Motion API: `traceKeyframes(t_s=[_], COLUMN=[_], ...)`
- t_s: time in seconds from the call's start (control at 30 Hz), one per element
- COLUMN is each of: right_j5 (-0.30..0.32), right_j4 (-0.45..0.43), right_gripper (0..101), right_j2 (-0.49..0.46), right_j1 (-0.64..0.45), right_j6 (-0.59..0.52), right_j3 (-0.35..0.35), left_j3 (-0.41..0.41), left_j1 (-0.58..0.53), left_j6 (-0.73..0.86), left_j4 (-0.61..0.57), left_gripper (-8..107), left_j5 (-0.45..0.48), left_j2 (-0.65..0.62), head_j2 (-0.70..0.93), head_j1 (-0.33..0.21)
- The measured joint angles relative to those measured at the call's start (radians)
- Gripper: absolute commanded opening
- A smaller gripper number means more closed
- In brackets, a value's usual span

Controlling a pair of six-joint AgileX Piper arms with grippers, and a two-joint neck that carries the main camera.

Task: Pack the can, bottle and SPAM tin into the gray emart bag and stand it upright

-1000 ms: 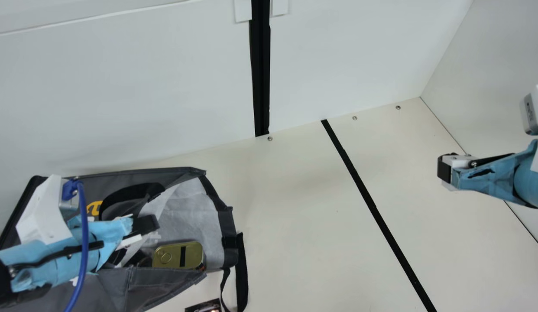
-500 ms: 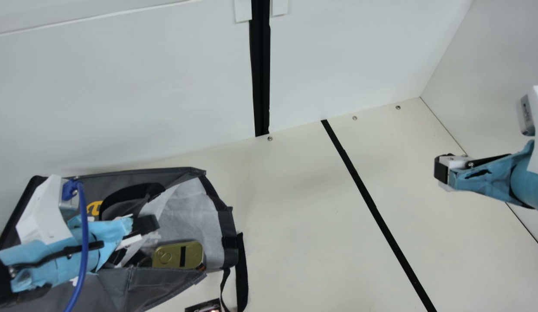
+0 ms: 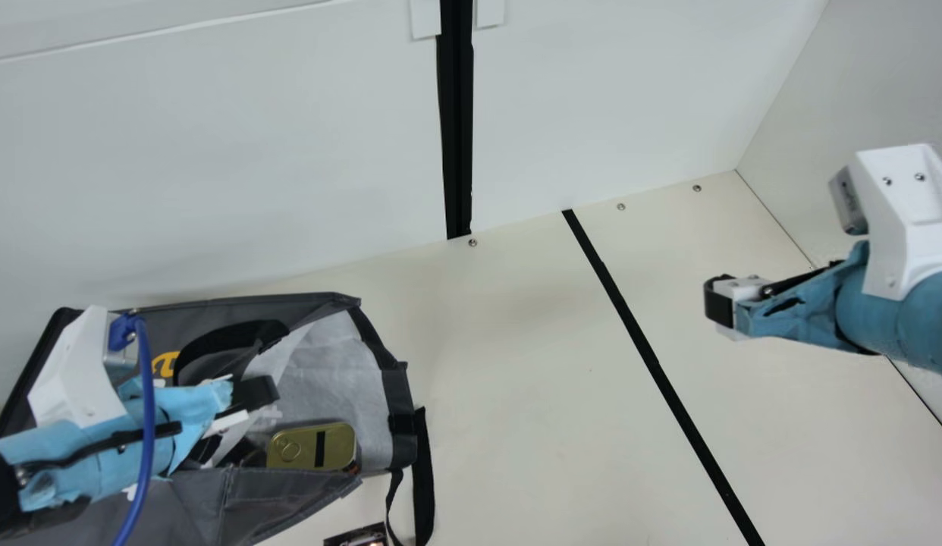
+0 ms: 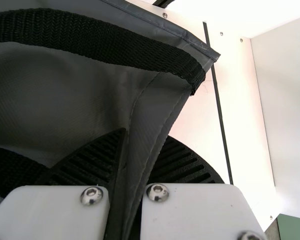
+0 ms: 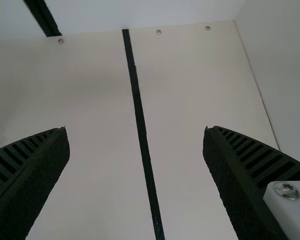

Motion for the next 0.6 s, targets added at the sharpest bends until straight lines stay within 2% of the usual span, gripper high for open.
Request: traceKeyframes(t_s=[0.6], right_j5=[-0.002], right_j4=[0.195], right_gripper=[95], right_j2=[0.076], right_j1=[0.037], right_j6=[-0.237], right_j3=[0.058], left_j3=[0.000], left_j1=[0.000], left_j6=[0.000], left_j4=[0.000], left_gripper=[-8], left_j5=[0.000], left_j2=[0.000], head_j2=[0.002], head_j1=[-0.002])
